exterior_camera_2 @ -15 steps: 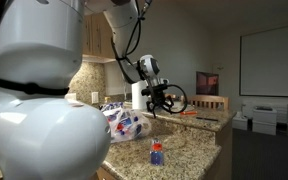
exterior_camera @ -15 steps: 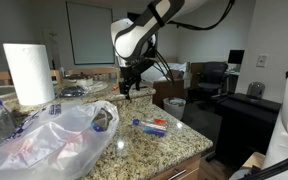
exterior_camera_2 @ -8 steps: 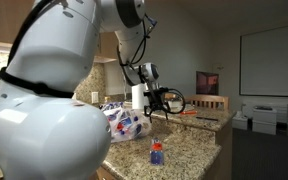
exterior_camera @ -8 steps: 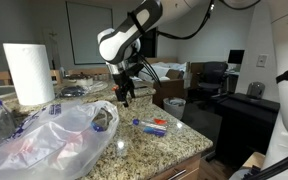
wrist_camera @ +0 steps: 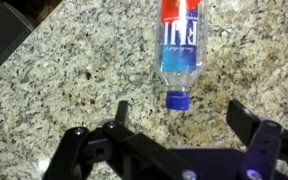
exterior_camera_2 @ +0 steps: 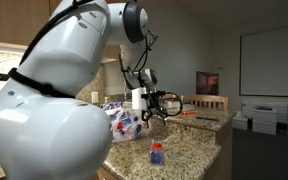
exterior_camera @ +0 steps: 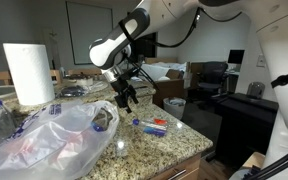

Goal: Put the water bottles on the counter in the plastic bag

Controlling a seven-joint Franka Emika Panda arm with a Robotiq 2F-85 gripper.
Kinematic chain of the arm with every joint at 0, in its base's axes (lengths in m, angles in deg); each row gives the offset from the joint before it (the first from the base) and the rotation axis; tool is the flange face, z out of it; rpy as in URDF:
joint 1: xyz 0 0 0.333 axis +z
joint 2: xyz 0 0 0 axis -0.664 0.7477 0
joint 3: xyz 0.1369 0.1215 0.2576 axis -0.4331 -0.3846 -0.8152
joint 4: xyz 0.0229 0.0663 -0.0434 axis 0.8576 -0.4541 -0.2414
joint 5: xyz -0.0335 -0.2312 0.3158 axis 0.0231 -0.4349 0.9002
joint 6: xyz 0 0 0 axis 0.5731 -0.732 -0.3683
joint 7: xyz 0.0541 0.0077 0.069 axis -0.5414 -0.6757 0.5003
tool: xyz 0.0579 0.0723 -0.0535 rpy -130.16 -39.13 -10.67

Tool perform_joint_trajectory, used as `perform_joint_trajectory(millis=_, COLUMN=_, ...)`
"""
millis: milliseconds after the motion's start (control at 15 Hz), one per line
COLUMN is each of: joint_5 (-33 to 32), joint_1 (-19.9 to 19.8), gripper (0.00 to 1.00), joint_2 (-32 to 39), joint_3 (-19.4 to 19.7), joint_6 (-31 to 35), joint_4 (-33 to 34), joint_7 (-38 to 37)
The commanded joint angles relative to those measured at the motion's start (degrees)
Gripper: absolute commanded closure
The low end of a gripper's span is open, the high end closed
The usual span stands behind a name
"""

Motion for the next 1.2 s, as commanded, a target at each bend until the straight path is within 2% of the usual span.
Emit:
perform_joint_trajectory(millis=0, joint_5=0.36, joint_1=0.67, gripper=0.0, joint_2=3.96, joint_3=0.9, joint_6=-0.63, joint_4=3.1, joint_7=-3.52)
perform_joint_trajectory(millis=400, joint_5=-0.33, joint_1=1.52, gripper=0.0, joint_2=10.5, joint_3=1.41, joint_6=-1.87, joint_4=9.9, joint_7=-3.31)
perform_joint_trajectory(millis=600, joint_5=-1.16, joint_1=2.07, gripper=0.0, joint_2=12.86, joint_3=1.83, joint_6=-4.5, joint_4=12.52, joint_7=-1.61)
perform_joint_trajectory(millis=1133, joint_5=-1.64, joint_1=2.56, gripper=0.0, joint_2=16.31, joint_3=2.16, joint_6=-11.55, joint_4=15.85, joint_7=-0.99)
